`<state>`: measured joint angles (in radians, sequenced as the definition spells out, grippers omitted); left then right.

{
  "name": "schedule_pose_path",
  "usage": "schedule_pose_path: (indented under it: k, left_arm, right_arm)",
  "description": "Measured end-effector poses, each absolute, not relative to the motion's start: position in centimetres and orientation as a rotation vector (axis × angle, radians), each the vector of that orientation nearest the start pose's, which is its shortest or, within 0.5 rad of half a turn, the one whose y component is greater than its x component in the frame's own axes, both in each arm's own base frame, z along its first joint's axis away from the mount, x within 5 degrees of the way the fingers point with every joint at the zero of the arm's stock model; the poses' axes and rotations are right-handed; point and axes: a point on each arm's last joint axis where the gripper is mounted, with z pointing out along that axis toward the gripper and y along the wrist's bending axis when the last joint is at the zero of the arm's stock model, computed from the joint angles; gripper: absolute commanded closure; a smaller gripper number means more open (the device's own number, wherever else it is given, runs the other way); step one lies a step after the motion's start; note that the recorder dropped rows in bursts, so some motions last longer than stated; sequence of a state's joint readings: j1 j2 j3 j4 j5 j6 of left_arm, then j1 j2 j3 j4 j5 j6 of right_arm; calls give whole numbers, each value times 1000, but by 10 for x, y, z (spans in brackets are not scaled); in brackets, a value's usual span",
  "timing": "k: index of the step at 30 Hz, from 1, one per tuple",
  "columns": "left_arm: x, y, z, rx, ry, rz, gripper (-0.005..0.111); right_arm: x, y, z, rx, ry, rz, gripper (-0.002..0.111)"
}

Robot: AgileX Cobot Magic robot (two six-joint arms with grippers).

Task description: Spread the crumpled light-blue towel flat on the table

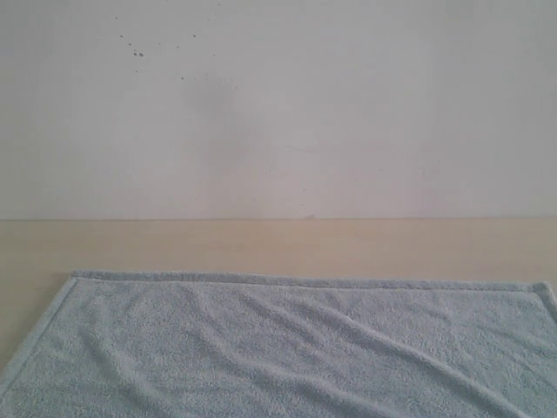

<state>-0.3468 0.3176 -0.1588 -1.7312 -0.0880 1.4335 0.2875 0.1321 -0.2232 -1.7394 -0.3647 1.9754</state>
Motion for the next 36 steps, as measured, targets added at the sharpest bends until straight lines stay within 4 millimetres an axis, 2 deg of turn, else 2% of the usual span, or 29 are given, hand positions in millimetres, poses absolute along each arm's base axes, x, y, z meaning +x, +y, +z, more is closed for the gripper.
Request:
schedule_pose_path:
  k: [7, 14, 20, 26, 31, 36]
  left_arm:
    - [83, -22, 244, -26, 1673, -417, 102]
    - [83, -22, 244, -26, 1673, -417, 102]
    - [83, -22, 244, -26, 1673, -417, 102]
    - [83, -22, 244, -26, 1673, -417, 102]
    - [83, -22, 244, -26, 1673, -417, 102]
    - [83, -22, 244, -26, 1673, -417, 102]
  right_arm:
    - [42, 44, 276, -339, 1435, 652, 108]
    - [37, 41, 299, -360, 1146, 586, 108]
    - [37, 38, 303, -329, 1100, 565, 108]
    - [41, 34, 298, -296, 1144, 517, 108]
    - [52, 23, 277, -181, 1157, 390, 108]
    - [59, 15, 263, -138, 1303, 267, 108]
